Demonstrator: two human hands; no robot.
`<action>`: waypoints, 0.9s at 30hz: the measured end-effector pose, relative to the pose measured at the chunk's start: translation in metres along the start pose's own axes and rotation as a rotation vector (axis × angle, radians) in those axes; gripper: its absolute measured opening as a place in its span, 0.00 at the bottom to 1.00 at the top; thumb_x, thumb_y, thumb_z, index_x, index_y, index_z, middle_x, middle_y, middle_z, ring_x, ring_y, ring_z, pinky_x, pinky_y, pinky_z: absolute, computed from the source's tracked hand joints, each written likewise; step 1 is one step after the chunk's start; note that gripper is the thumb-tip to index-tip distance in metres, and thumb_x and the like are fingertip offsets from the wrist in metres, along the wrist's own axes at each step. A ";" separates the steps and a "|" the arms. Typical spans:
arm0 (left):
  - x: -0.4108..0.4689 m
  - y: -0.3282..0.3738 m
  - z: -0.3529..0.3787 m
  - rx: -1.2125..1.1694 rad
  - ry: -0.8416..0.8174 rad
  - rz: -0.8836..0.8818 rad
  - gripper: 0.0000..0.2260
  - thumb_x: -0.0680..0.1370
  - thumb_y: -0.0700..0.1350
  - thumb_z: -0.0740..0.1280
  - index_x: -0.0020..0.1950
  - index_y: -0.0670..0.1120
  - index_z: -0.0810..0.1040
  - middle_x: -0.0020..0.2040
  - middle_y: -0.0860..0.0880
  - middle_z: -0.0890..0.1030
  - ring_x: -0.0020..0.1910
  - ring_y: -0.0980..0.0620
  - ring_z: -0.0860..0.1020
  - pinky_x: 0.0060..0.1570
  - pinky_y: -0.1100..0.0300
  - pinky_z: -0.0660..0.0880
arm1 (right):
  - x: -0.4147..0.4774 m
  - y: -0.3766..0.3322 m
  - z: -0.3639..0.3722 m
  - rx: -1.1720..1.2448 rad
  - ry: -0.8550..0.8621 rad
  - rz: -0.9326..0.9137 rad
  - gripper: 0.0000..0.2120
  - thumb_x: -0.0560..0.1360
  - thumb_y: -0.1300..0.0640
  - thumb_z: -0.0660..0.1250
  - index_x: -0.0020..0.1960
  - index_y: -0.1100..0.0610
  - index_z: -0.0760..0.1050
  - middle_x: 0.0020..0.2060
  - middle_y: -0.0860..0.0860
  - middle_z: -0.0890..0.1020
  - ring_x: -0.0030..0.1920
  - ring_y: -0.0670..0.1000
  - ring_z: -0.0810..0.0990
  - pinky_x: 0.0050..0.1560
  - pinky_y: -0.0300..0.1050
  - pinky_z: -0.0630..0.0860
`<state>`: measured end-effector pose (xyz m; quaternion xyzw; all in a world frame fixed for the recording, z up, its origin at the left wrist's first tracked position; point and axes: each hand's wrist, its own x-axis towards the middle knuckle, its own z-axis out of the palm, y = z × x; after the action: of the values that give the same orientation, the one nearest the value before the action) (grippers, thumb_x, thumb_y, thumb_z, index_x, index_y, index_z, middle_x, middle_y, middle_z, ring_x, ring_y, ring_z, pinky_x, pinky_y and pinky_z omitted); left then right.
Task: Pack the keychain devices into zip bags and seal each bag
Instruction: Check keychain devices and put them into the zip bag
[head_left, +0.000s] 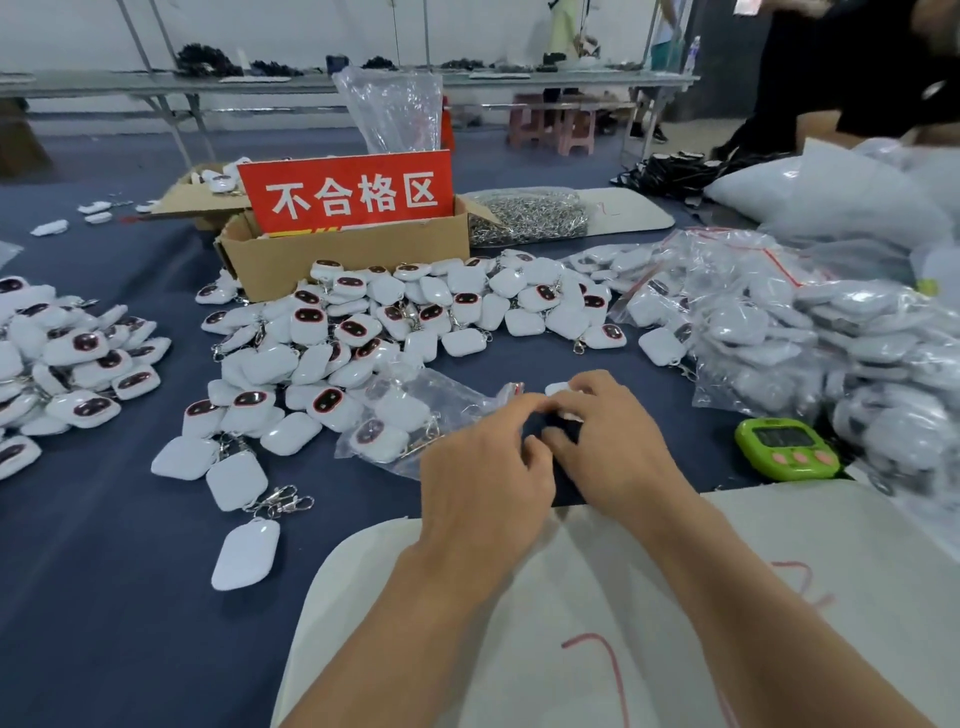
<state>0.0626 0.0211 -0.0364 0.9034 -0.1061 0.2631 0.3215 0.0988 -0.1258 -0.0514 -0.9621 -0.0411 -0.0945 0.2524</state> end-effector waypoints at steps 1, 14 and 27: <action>0.001 -0.002 0.001 -0.003 -0.028 -0.015 0.15 0.73 0.42 0.68 0.55 0.57 0.84 0.25 0.54 0.65 0.30 0.53 0.67 0.35 0.60 0.64 | -0.004 0.001 -0.001 0.003 0.016 -0.002 0.07 0.77 0.53 0.71 0.55 0.47 0.83 0.57 0.44 0.74 0.58 0.50 0.74 0.52 0.43 0.66; -0.007 0.006 -0.006 -0.012 0.013 -0.038 0.10 0.72 0.43 0.65 0.42 0.56 0.84 0.26 0.54 0.73 0.27 0.52 0.71 0.30 0.58 0.70 | -0.013 -0.008 -0.016 0.035 -0.094 0.068 0.22 0.76 0.46 0.71 0.69 0.46 0.76 0.56 0.47 0.79 0.61 0.53 0.74 0.60 0.51 0.72; -0.002 0.002 0.002 -0.161 -0.026 -0.105 0.17 0.78 0.57 0.64 0.65 0.59 0.81 0.31 0.60 0.74 0.35 0.64 0.74 0.39 0.64 0.69 | -0.018 -0.010 -0.033 0.994 -0.011 0.320 0.15 0.81 0.59 0.62 0.46 0.53 0.87 0.37 0.58 0.84 0.31 0.50 0.77 0.31 0.41 0.73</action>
<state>0.0612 0.0183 -0.0373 0.8823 -0.0835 0.2245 0.4052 0.0743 -0.1342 -0.0222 -0.7210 0.0651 -0.0187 0.6896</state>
